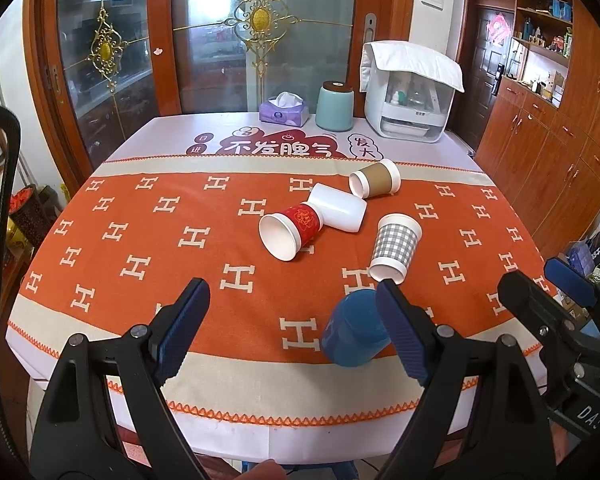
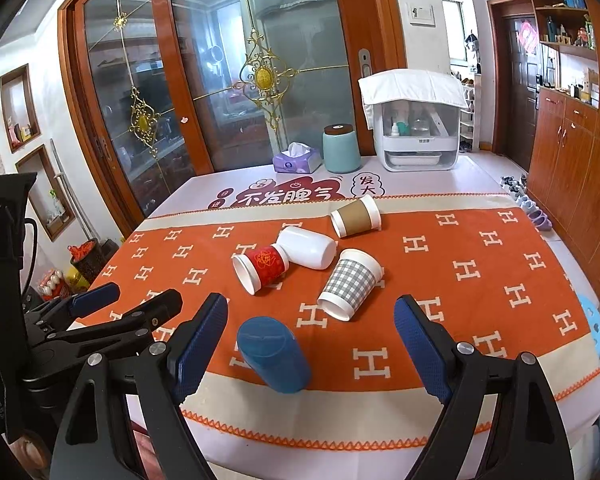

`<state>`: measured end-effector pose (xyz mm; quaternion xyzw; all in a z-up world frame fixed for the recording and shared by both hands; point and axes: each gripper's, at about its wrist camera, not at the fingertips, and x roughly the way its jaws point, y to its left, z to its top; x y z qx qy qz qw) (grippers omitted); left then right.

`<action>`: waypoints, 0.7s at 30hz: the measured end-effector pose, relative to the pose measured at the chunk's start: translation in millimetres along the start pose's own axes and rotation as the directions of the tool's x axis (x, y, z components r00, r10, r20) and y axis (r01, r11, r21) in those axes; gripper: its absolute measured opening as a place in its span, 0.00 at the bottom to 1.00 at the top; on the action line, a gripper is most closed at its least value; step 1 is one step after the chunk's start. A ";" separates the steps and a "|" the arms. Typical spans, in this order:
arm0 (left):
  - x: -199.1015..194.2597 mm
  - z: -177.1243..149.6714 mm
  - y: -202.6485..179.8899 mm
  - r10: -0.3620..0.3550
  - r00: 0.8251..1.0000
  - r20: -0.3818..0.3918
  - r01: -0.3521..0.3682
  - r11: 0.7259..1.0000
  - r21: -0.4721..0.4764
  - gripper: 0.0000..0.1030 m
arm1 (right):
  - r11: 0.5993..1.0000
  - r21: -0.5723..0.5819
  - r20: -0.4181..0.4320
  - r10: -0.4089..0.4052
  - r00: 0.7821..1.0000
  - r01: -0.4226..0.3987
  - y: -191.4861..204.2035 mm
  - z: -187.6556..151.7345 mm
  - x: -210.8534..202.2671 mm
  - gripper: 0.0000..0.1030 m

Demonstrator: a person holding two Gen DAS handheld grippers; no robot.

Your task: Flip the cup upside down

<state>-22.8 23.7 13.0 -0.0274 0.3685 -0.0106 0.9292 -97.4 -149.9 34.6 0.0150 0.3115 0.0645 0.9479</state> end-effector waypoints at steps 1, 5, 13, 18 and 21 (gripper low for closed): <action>0.5 0.0 0.1 0.000 1.000 0.000 0.000 1.000 0.001 0.81 | 1.000 0.001 0.000 0.001 1.000 -0.001 -0.2 -0.1 0.1 0.84; 0.3 -0.4 1.0 0.001 1.000 -0.001 -0.001 1.000 0.001 0.81 | 1.000 0.003 -0.004 0.001 1.000 -0.001 0.2 -1.9 2.6 0.84; 3.6 -2.2 4.4 0.004 1.000 -0.005 -0.004 1.000 0.000 0.81 | 1.000 0.001 -0.004 0.001 1.000 -0.001 -0.7 -2.2 3.5 0.84; 5.6 -4.7 8.8 0.007 1.000 -0.008 -0.007 1.000 -0.001 0.81 | 1.000 0.003 -0.003 0.000 1.000 0.000 -0.8 -2.2 3.2 0.84; 6.4 -5.5 10.8 0.008 1.000 -0.008 -0.008 1.000 0.001 0.81 | 1.000 0.004 -0.004 0.001 1.000 -0.001 -0.8 -2.2 4.0 0.84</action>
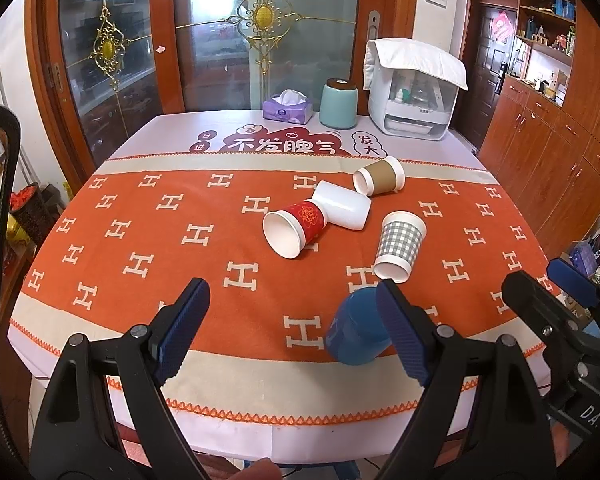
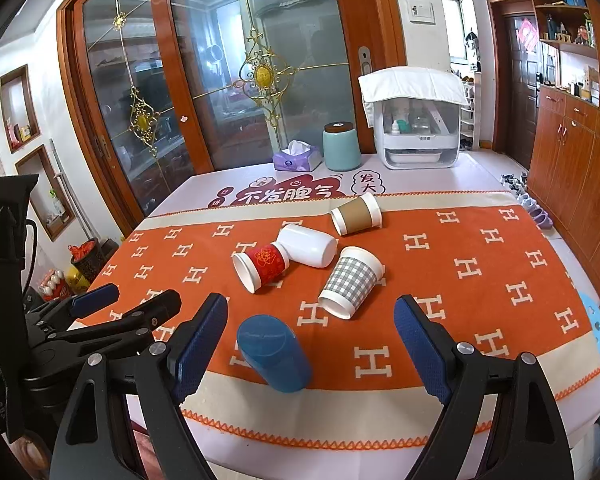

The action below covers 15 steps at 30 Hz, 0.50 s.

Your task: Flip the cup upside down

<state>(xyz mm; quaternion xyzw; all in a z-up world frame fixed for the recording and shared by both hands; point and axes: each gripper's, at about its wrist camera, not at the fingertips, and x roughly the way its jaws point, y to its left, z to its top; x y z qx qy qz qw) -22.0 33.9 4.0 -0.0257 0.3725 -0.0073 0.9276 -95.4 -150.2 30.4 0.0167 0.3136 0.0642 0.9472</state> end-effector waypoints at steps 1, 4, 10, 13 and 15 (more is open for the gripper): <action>-0.1 1.3 -2.2 0.000 1.000 -0.001 0.000 1.000 -0.001 0.81 | 1.000 0.000 0.000 0.001 1.000 -0.001 -0.4 0.2 -0.6 0.84; 0.2 0.8 0.2 0.002 1.000 -0.003 -0.002 1.000 -0.002 0.81 | 1.000 -0.001 0.000 0.001 1.000 -0.001 -0.5 0.4 -0.6 0.84; 0.4 1.1 0.7 0.003 1.000 -0.004 -0.003 1.000 -0.001 0.81 | 1.000 0.000 -0.001 0.002 1.000 -0.002 -0.1 -0.3 0.4 0.84; 0.5 1.9 -1.0 0.002 1.000 -0.004 -0.002 1.000 0.000 0.81 | 1.000 0.000 -0.004 0.002 1.000 -0.002 1.8 -4.5 3.8 0.84; 0.5 1.0 1.2 0.003 1.000 -0.004 -0.003 1.000 0.000 0.81 | 1.000 -0.001 -0.005 0.002 1.000 -0.002 2.8 -7.2 5.7 0.84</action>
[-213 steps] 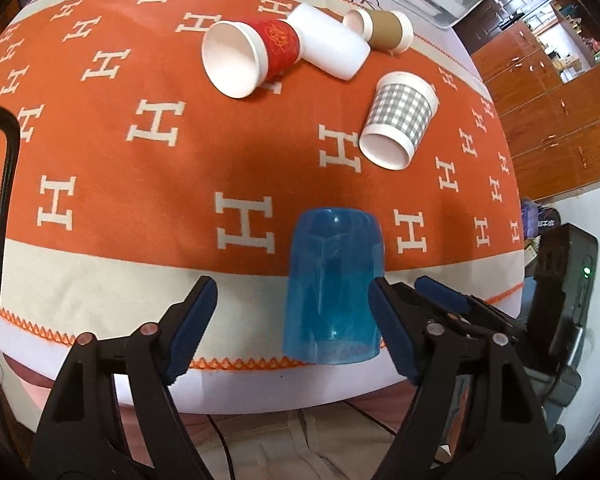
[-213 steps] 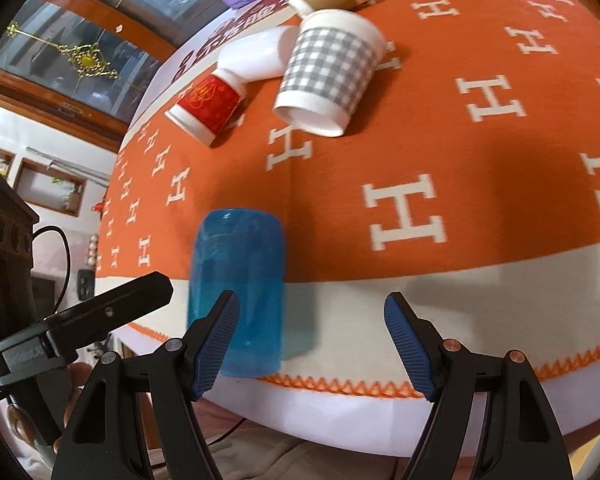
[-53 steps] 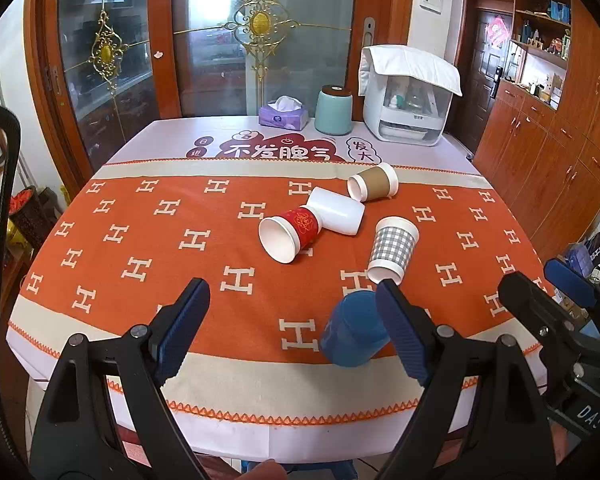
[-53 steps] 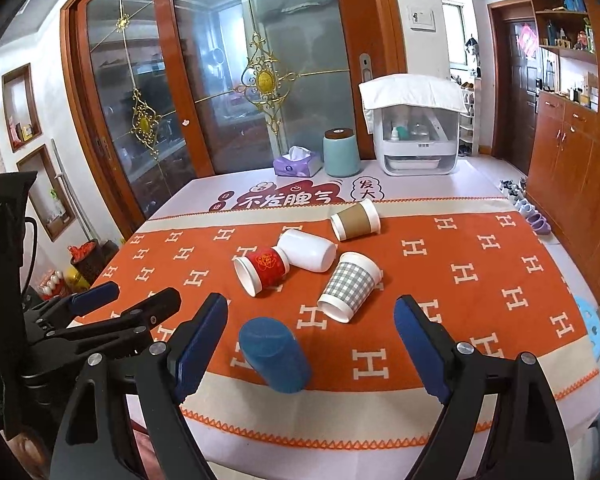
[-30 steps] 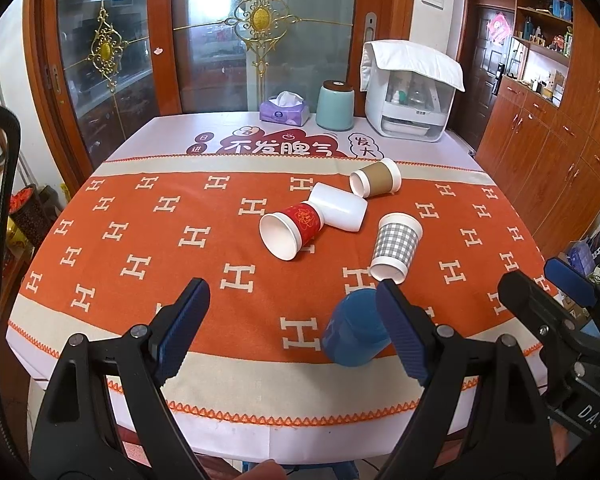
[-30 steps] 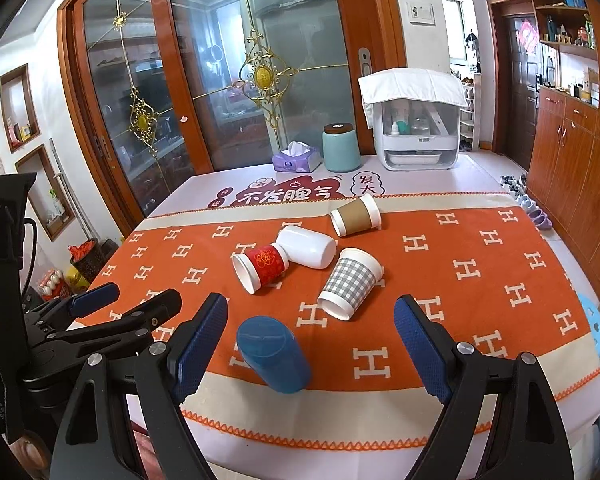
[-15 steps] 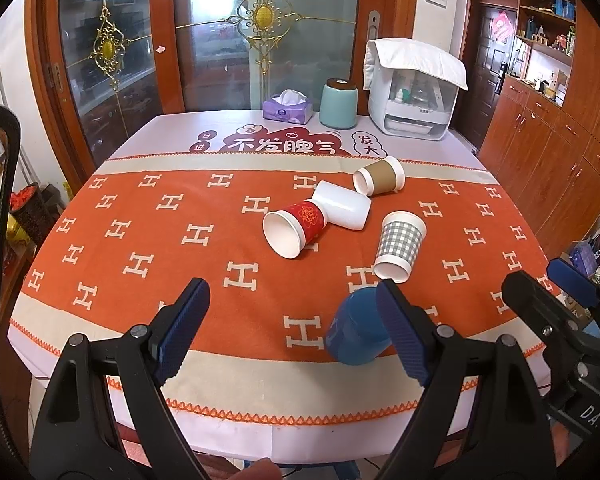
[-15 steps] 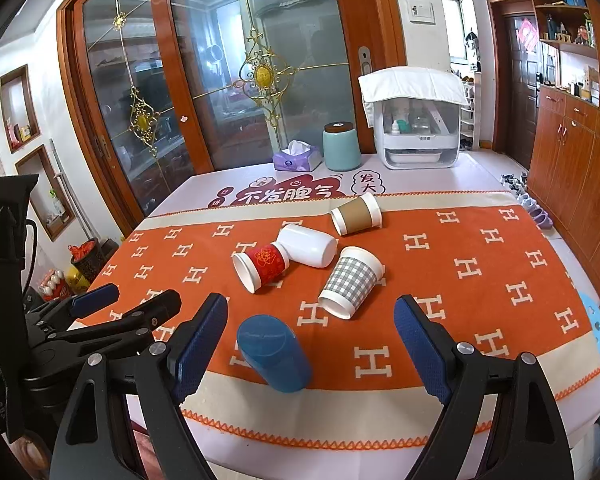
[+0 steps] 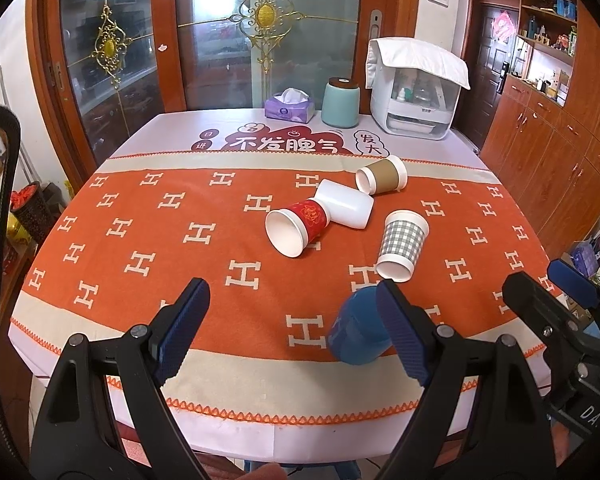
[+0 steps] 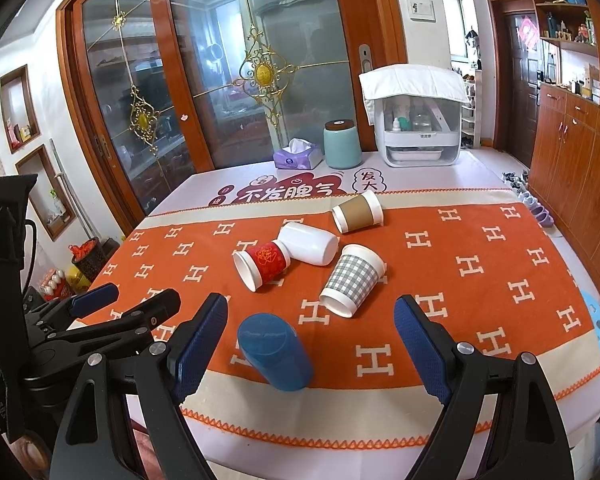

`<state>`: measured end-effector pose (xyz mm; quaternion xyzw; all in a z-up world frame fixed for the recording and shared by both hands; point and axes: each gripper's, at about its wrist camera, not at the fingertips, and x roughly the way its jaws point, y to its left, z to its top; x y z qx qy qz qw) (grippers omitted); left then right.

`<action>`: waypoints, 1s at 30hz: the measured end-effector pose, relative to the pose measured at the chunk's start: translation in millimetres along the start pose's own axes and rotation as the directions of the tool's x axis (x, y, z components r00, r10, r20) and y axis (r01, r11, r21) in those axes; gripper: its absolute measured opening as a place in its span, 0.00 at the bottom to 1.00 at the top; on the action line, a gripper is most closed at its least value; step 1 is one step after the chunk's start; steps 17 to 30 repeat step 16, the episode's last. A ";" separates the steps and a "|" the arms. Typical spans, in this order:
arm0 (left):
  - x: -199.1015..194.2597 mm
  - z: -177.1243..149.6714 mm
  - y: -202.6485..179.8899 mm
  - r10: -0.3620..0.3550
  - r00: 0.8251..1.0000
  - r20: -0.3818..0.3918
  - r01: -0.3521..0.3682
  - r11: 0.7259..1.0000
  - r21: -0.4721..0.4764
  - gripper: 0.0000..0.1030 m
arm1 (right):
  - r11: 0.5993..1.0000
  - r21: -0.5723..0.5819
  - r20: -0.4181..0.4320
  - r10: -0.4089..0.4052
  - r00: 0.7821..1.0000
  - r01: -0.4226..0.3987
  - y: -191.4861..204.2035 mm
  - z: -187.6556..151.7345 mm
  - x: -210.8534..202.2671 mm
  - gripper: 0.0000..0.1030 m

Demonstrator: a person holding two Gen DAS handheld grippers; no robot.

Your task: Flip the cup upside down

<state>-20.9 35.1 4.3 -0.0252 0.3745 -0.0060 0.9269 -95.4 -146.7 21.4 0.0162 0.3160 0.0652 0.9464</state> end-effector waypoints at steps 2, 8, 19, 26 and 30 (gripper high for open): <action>0.3 1.5 -2.1 0.000 1.000 -0.001 0.000 1.000 0.001 0.81 | 1.000 0.000 0.000 0.001 1.000 -0.001 0.3 -0.3 0.3 0.84; -0.1 -0.2 1.5 0.002 1.000 -0.004 -0.002 1.000 -0.002 0.81 | 1.000 0.002 0.000 0.000 1.000 0.000 0.0 0.2 0.1 0.84; 0.8 -1.4 5.6 0.001 1.000 -0.004 -0.001 1.000 0.000 0.81 | 1.000 0.003 -0.005 0.001 1.000 -0.001 2.4 -2.6 2.9 0.84; 0.8 -1.4 5.6 0.001 1.000 -0.004 -0.001 1.000 0.000 0.81 | 1.000 0.003 -0.005 0.001 1.000 -0.001 2.4 -2.6 2.9 0.84; 0.8 -1.4 5.6 0.001 1.000 -0.004 -0.001 1.000 0.000 0.81 | 1.000 0.003 -0.005 0.001 1.000 -0.001 2.4 -2.6 2.9 0.84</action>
